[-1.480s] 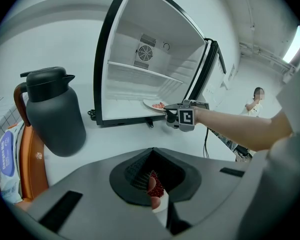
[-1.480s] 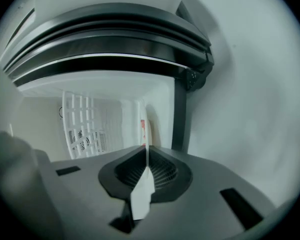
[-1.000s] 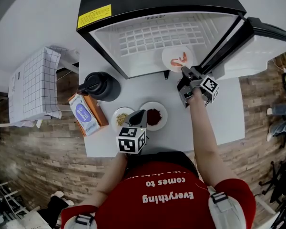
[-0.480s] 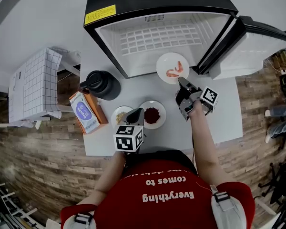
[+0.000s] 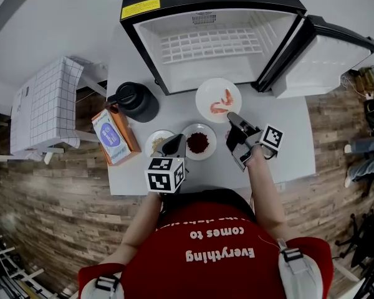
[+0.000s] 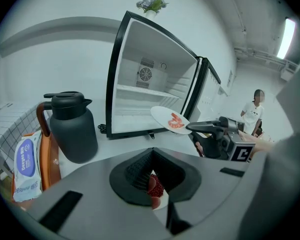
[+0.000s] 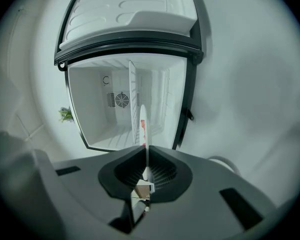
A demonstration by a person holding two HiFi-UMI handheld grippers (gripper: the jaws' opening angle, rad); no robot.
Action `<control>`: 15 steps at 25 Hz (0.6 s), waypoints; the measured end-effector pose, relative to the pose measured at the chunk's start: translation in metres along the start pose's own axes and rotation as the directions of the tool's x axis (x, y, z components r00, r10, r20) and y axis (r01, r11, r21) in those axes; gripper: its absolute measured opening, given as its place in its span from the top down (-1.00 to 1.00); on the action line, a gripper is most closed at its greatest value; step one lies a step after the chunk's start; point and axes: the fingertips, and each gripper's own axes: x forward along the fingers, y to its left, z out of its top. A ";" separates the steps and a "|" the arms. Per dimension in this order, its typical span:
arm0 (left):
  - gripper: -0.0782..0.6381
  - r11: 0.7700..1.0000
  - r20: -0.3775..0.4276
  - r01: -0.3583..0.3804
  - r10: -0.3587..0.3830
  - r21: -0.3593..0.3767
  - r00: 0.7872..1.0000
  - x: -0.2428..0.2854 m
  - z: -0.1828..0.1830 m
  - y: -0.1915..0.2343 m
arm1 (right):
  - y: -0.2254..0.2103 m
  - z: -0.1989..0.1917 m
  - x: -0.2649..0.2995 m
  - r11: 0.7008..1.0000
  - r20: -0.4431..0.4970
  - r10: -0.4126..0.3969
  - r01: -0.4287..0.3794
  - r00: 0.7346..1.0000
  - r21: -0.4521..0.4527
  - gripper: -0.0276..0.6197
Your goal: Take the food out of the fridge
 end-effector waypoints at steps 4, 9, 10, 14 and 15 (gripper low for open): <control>0.76 1.000 0.019 -0.009 0.009 0.001 1.000 -0.013 -0.002 -0.002 | 0.003 -0.025 -0.014 1.000 -0.043 0.006 -0.006 0.999 -0.002 0.84; 0.76 1.000 0.042 -0.012 0.012 0.004 0.999 -0.029 -0.002 -0.005 | 0.015 -0.053 -0.031 0.999 -0.107 0.035 -0.039 0.994 -0.035 0.84; 0.76 1.000 0.046 -0.012 0.011 0.005 0.999 -0.032 -0.002 -0.006 | 0.017 -0.056 -0.034 0.998 -0.117 0.039 -0.044 0.992 -0.047 0.84; 0.76 1.000 0.065 -0.014 0.013 0.016 0.998 -0.042 -0.001 -0.007 | 0.031 -0.065 -0.040 0.994 -0.141 0.059 -0.072 0.988 -0.088 0.84; 0.76 1.000 0.072 -0.014 0.013 0.019 0.997 -0.045 0.001 -0.008 | 0.035 -0.067 -0.041 0.992 -0.149 0.064 -0.080 0.987 -0.103 0.83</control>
